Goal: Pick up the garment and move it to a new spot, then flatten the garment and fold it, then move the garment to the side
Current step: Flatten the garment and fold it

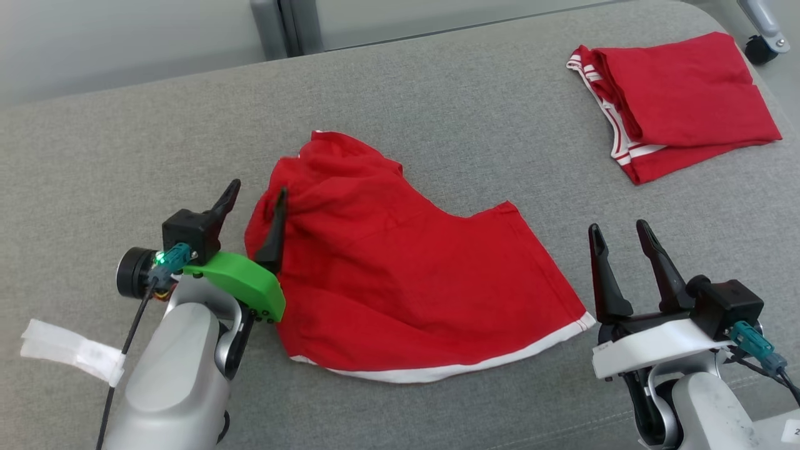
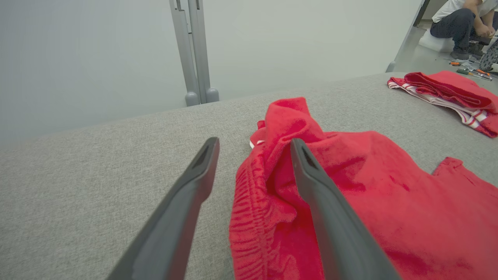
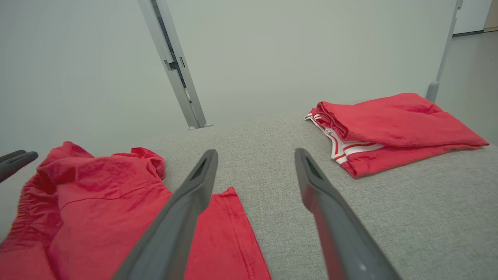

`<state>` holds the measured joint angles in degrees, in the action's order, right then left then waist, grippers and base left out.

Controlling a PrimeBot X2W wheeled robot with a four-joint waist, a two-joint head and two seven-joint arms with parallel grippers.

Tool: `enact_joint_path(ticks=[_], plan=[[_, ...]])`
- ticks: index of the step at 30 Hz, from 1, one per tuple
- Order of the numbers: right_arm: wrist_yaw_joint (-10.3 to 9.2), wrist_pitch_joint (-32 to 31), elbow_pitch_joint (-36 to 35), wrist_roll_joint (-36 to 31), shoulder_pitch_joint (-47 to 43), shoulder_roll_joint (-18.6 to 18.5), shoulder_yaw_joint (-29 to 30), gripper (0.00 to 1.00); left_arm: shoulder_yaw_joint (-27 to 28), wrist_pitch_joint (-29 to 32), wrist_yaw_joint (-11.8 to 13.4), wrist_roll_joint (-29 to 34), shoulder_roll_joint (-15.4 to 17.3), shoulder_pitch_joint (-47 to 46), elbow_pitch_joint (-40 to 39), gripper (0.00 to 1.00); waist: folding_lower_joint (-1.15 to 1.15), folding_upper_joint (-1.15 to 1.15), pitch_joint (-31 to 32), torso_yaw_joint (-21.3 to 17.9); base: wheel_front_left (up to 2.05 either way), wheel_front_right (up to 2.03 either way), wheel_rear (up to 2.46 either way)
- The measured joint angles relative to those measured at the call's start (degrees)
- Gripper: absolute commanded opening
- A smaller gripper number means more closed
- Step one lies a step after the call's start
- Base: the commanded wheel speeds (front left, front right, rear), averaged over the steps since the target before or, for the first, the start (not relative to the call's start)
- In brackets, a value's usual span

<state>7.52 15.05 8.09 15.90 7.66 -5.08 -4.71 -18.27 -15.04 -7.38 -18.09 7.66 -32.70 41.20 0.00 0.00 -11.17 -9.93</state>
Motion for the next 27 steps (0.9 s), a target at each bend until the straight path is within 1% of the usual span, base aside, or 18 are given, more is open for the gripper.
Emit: enact_joint_path(ticks=[3, 6, 16, 23, 27], plan=[[0.00, 0.00, 0.04, -0.10, -0.42, 0.00, 0.13, 1.00, 2.09, 0.00, 0.07, 0.33, -0.27, 2.69, -2.99, 1.00, 0.00, 0.00, 0.89, 0.57, 0.00, 0.00, 0.00], [0.00, 0.00, -0.12, -0.41, -0.68, -0.29, -0.02, 1.00, 5.21, 0.00, 0.16, 0.66, -0.55, 6.78, -7.88, 1.00, 0.00, 0.00, 2.23, 1.44, 0.00, 0.00, 0.00], [0.00, 0.00, -0.69, -0.88, -2.19, -2.99, -1.75, 1.00, 14.64, -0.09, 1.19, 3.63, -1.24, 21.46, -22.92, 1.00, 0.00, 0.00, 7.07, 4.48, 0.00, 0.00, 0.00], [0.00, 0.00, -1.30, -0.99, -5.13, -4.12, -2.00, 1.00, 19.14, -0.09, 1.62, 5.03, -1.88, 30.55, -29.31, 1.00, 0.00, 0.00, 9.93, 6.32, 0.00, 0.00, 0.00], [0.01, 0.00, -1.82, -1.02, -7.27, -4.24, -1.29, 1.00, 20.27, -0.10, 1.83, 5.32, -2.44, 34.11, -32.03, 1.00, 0.00, 0.00, 10.66, 7.09, 0.00, 0.00, 0.00]])
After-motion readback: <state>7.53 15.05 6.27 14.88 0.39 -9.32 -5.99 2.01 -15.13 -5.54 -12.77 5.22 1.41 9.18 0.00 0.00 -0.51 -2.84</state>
